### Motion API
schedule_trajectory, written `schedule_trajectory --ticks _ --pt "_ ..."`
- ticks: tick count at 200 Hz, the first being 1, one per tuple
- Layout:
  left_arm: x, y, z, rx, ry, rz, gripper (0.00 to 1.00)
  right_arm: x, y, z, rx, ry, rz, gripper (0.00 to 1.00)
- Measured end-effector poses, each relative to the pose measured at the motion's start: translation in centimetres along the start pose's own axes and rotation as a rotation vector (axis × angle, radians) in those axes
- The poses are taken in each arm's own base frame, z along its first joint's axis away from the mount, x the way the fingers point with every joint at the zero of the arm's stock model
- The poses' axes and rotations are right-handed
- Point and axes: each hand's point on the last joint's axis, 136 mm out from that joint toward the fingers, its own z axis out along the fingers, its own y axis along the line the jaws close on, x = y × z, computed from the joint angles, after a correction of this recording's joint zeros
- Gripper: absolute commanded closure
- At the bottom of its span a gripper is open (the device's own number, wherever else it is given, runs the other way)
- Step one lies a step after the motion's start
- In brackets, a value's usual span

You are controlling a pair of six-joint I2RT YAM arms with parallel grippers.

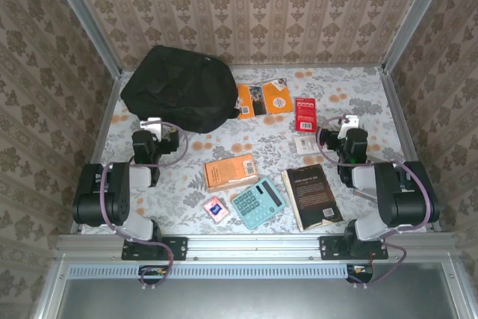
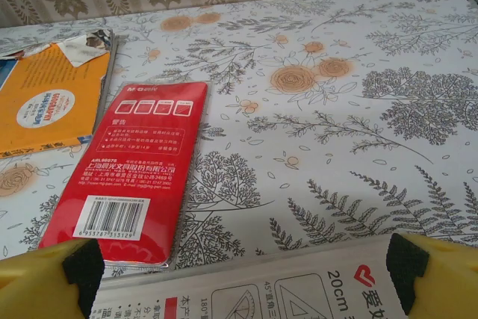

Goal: Pack the student bag

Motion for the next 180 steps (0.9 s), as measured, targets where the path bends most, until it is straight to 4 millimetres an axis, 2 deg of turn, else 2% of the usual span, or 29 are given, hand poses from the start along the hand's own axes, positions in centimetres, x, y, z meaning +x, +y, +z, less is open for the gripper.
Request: schedule_trajectory --ticks 72,159,180 --pt "0.0 0.0 0.0 0.001 0.000 0.002 0.00 -0.8 0.8 0.4 -0.037 -0.010 -0.025 0.00" --pt "-0.1 0.0 0.0 -0.002 -0.002 0.007 0.00 -0.7 0.8 0.5 -0.039 -0.008 -0.029 0.00" --pt "-1.1 -0.5 -0.8 -0.052 -0.011 0.052 0.00 -0.7 0.9 0.5 -0.039 -0.008 -0.032 0.00"
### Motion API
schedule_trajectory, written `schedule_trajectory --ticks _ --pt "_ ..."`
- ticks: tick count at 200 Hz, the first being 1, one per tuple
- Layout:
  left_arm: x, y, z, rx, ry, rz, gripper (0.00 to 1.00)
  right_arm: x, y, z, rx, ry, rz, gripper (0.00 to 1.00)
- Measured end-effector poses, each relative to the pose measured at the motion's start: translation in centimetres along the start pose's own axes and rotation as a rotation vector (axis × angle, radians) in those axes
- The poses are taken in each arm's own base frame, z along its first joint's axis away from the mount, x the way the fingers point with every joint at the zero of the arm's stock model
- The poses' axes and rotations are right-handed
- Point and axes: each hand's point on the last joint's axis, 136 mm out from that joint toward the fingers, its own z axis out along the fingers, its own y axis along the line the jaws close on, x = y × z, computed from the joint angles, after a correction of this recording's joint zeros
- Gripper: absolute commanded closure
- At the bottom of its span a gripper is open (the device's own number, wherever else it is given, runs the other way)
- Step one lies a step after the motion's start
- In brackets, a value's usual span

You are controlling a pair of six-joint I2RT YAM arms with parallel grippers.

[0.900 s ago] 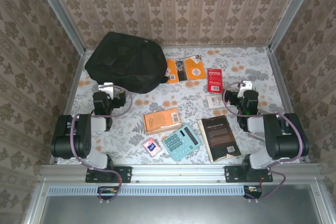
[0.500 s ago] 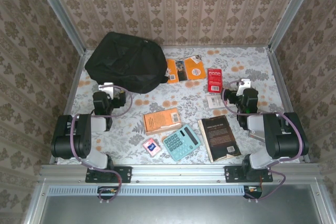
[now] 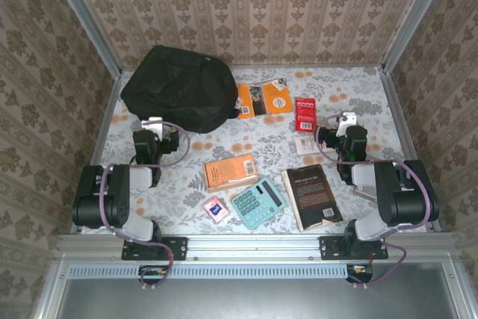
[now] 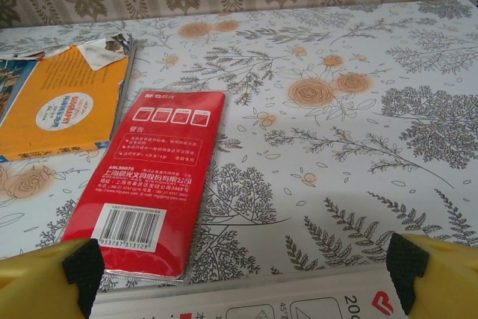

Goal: Pack the student bag

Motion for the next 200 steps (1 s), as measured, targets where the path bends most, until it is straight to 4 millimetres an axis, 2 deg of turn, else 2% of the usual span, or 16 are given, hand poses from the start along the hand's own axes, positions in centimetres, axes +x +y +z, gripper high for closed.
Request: schedule_trajectory --ticks 16,50,70,90,110,117,130,144,153,175,200 --pt "-3.2 -1.8 -2.1 -0.013 -0.072 0.071 0.00 0.0 0.1 0.0 -0.003 0.000 -0.001 0.00" --pt "-14.1 -7.1 -7.8 0.108 -0.328 0.158 0.00 0.0 0.1 0.0 -0.003 0.000 -0.002 0.00" --pt "-19.6 -9.3 -10.0 0.176 -0.404 0.150 0.00 0.0 0.1 0.0 -0.003 0.000 -0.002 0.00" --pt "-23.2 -11.5 -10.0 0.228 -0.354 0.136 0.00 0.0 0.1 0.0 -0.003 0.001 -0.002 0.00" --pt "-25.3 -12.8 -7.0 0.236 -0.214 0.093 0.00 0.0 0.1 0.0 -0.003 0.001 -0.002 0.00" --pt "-25.3 -13.2 -5.4 0.248 -0.153 0.069 0.00 0.0 0.1 0.0 -0.003 0.000 -0.002 0.00" --pt "-24.2 -14.1 -2.4 0.290 -0.026 0.015 0.00 0.0 0.1 0.0 -0.003 0.001 -0.002 0.00" --pt "-21.8 -15.2 0.9 0.328 0.118 -0.036 0.00 0.0 0.1 0.0 -0.003 0.001 -0.002 0.00" --pt "-19.8 -16.2 2.3 0.349 0.199 -0.047 0.00 0.0 0.1 0.0 -0.003 0.001 -0.002 0.00" --pt "-15.1 -19.6 3.4 0.409 0.369 -0.030 0.00 0.0 0.1 0.0 -0.003 0.001 -0.002 0.00" --pt "-12.7 -23.8 3.4 0.477 0.447 0.015 0.00 0.0 0.1 0.0 -0.003 0.001 -0.002 0.00"
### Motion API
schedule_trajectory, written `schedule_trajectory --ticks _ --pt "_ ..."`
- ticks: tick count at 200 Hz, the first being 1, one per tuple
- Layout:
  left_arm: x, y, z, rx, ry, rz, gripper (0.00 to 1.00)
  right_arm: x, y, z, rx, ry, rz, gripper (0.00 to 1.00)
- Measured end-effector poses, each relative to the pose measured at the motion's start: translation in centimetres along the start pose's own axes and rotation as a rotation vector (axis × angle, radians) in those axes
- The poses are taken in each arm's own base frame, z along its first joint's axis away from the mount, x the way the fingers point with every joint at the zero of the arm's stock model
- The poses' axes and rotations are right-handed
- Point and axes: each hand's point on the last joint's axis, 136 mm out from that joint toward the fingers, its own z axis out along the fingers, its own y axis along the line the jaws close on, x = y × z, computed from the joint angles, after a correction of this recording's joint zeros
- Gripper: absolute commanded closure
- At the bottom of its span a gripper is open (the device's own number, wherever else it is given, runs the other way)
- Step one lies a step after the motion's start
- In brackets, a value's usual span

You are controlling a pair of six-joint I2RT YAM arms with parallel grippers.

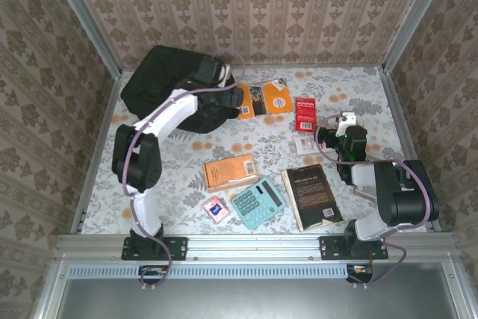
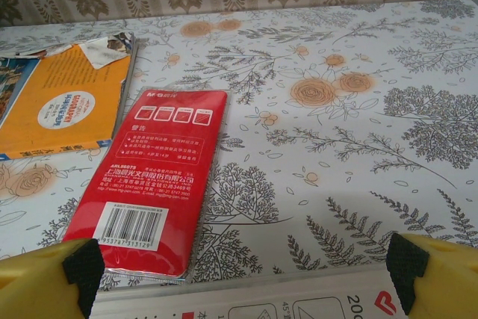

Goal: Pack the student bag

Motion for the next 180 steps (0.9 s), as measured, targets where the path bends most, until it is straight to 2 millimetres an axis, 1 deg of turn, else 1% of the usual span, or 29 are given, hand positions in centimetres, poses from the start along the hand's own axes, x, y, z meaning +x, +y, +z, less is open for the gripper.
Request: schedule_trajectory --ticks 15,28,38,53,70,82,97,111,127,136,162,180 --pt "0.4 -1.4 1.3 0.021 0.027 0.016 0.00 0.0 0.0 0.0 0.000 0.002 0.000 0.00" --pt "0.8 -1.9 2.4 0.024 0.046 0.023 0.02 0.1 0.0 0.0 0.000 0.002 0.000 0.00" --pt "1.2 -1.8 3.2 0.012 0.063 0.026 0.06 0.0 0.0 0.0 0.000 0.002 0.000 0.00" --pt "1.9 -1.4 4.2 -0.012 0.091 0.028 0.13 0.0 0.0 0.0 0.000 0.002 0.000 0.00" --pt "2.5 -0.9 4.8 -0.037 0.117 0.035 0.19 0.1 0.0 0.0 0.000 0.003 0.000 0.00" --pt "2.5 -0.7 5.2 -0.050 0.121 0.036 0.26 0.1 0.0 0.0 0.000 0.006 0.000 0.00" --pt "2.4 -0.6 5.4 -0.059 0.125 0.044 0.41 0.2 0.0 0.0 0.000 0.007 0.000 0.00" --pt "2.1 -0.5 5.4 -0.065 0.128 0.050 0.60 0.2 0.0 0.0 0.000 0.008 0.000 0.00" --pt "2.1 -0.2 5.5 -0.078 0.136 0.050 0.84 0.2 0.0 0.0 0.000 0.008 0.000 0.00" --pt "2.1 0.0 5.5 -0.086 0.140 0.056 1.00 0.2 0.0 0.0 0.000 0.008 0.000 0.00" --pt "2.3 0.2 5.5 -0.087 0.150 0.066 1.00 0.2 0.0 0.0 0.000 0.008 0.000 0.00" --pt "2.9 0.4 5.2 -0.088 0.157 0.077 1.00 0.2 0.0 0.0 0.000 0.008 0.000 0.00"
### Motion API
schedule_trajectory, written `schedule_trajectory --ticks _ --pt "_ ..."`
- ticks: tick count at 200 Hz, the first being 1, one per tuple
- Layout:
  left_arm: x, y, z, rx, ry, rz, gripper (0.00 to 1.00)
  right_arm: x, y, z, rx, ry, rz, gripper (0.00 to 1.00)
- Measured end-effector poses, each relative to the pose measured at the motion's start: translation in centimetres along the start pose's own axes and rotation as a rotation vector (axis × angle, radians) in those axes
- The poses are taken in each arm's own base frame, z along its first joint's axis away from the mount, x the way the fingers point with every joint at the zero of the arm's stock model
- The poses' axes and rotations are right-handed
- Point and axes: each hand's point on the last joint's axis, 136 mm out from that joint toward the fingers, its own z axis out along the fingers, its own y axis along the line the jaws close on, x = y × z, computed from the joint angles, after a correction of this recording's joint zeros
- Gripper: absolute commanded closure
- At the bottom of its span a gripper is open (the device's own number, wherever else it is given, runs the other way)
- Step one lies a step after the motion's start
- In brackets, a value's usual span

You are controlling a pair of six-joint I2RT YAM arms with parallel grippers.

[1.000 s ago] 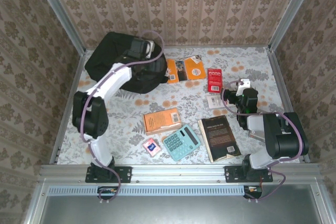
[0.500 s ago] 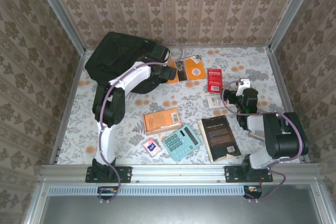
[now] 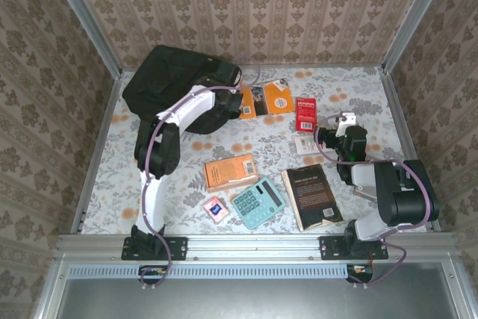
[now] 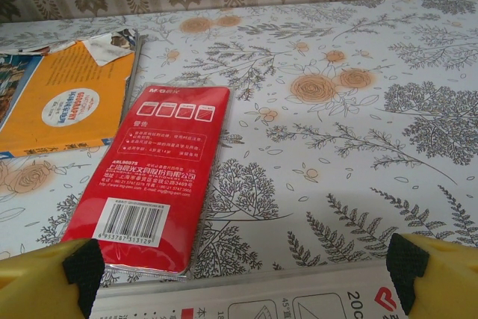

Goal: Pack the student bag

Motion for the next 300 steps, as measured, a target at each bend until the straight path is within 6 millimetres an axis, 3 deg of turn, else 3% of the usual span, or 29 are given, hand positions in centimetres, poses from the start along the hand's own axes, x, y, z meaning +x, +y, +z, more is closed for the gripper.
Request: schedule_trajectory --ticks 24,51,71,85,102,126,141,161,179,200,229,250,283,300 --pt "1.4 0.6 -1.7 -0.021 0.011 0.023 1.00 0.0 0.0 0.0 0.000 0.004 0.000 0.00" --pt "2.2 1.5 -5.7 -0.042 -0.018 0.043 1.00 -0.8 0.6 0.0 -0.003 0.062 -0.014 0.00" --pt "3.1 2.3 -9.8 -0.048 -0.068 0.041 1.00 -5.7 2.1 -0.9 -0.006 0.001 -0.032 0.00" --pt "3.9 2.7 -12.4 -0.046 -0.103 0.037 1.00 -9.8 4.6 -2.5 -0.031 -0.080 -0.061 0.00" --pt "5.0 2.8 -14.9 -0.036 -0.134 0.036 1.00 -14.0 10.2 -5.4 -0.131 -0.158 -0.110 0.00" --pt "7.6 2.4 -16.8 -0.020 -0.146 0.052 1.00 -18.8 17.1 -9.6 -0.262 -0.192 -0.101 0.00" --pt "9.8 1.7 -17.9 -0.003 -0.155 0.082 1.00 -21.4 18.1 -11.4 -0.299 -0.147 0.012 0.00" --pt "12.3 0.5 -19.6 0.030 -0.179 0.132 1.00 -24.1 17.6 -12.8 -0.386 -0.134 0.151 0.00" --pt "13.7 -0.4 -20.8 0.057 -0.207 0.178 1.00 -23.3 18.2 -11.9 -0.440 -0.027 0.218 0.02" --pt "15.4 -1.2 -21.9 0.083 -0.230 0.222 1.00 -21.3 21.9 -8.6 -0.485 0.152 0.221 0.00" --pt "17.5 -1.5 -22.9 0.105 -0.243 0.264 1.00 -12.5 27.6 -4.1 -0.502 0.502 0.166 0.00" --pt "18.2 -1.4 -23.4 0.111 -0.251 0.284 1.00 -8.8 31.0 -1.8 -0.531 0.680 0.182 0.01" --pt "18.9 -1.5 -23.7 0.123 -0.244 0.309 1.00 -6.2 33.7 0.2 -0.560 0.833 0.263 0.12" --pt "19.2 -1.6 -23.7 0.127 -0.234 0.319 1.00 -5.9 34.9 1.0 -0.575 0.877 0.310 0.25"
